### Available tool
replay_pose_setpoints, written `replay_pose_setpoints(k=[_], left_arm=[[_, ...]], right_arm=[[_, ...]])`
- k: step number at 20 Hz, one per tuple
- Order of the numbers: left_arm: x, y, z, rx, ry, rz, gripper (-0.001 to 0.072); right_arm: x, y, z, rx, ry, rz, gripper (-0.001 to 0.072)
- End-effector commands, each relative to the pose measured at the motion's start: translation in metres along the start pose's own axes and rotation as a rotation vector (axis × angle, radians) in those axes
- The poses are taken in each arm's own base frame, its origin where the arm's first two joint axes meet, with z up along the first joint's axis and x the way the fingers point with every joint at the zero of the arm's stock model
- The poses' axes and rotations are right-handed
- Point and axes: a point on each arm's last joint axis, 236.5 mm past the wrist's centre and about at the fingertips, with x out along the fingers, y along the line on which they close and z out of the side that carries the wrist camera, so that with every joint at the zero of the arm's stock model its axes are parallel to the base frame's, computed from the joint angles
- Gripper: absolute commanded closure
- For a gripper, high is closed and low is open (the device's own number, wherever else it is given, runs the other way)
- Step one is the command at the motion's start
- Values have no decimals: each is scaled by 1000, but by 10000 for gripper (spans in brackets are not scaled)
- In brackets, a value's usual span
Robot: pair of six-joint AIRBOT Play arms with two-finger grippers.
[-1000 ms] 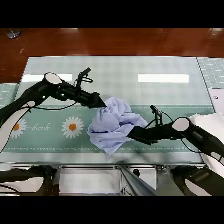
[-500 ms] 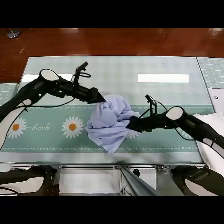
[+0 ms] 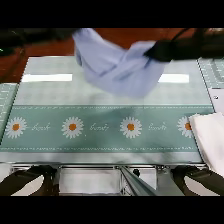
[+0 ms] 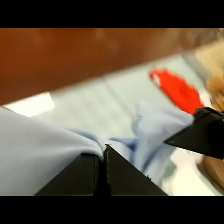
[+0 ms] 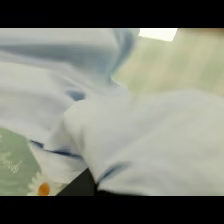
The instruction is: Fold the shirts.
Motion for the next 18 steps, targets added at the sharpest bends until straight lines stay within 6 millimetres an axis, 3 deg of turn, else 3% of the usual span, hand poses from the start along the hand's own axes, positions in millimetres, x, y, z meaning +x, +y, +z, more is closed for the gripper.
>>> replay_pose_setpoints(k=[1,3,5,7,9,11,13,16,18], left_arm=[[-87,-61,97,250,-288,96,685],[-129,-86,109,323,-344,148,685],[-162,-101,105,338,-347,196,685],[-181,-106,80,300,-264,237,685],[-185,-107,37,249,-100,238,685],[-178,-97,-12,170,94,230,685],[-163,-76,-65,82,270,219,685],[-127,-48,-142,-120,436,148,685],[-107,-15,-196,-248,513,173,685]], right_arm=[[-111,56,64,-239,-193,-82,692],[-156,83,69,-298,-284,-85,692],[-189,93,57,-336,-311,-127,691],[-213,95,40,-356,-301,-178,691],[-223,98,13,-358,-228,-184,692],[-214,95,-16,-329,-115,-161,691],[-189,84,-51,-269,30,-124,691],[-135,48,-107,-141,234,-96,691],[-91,15,-147,-35,340,-102,691]])
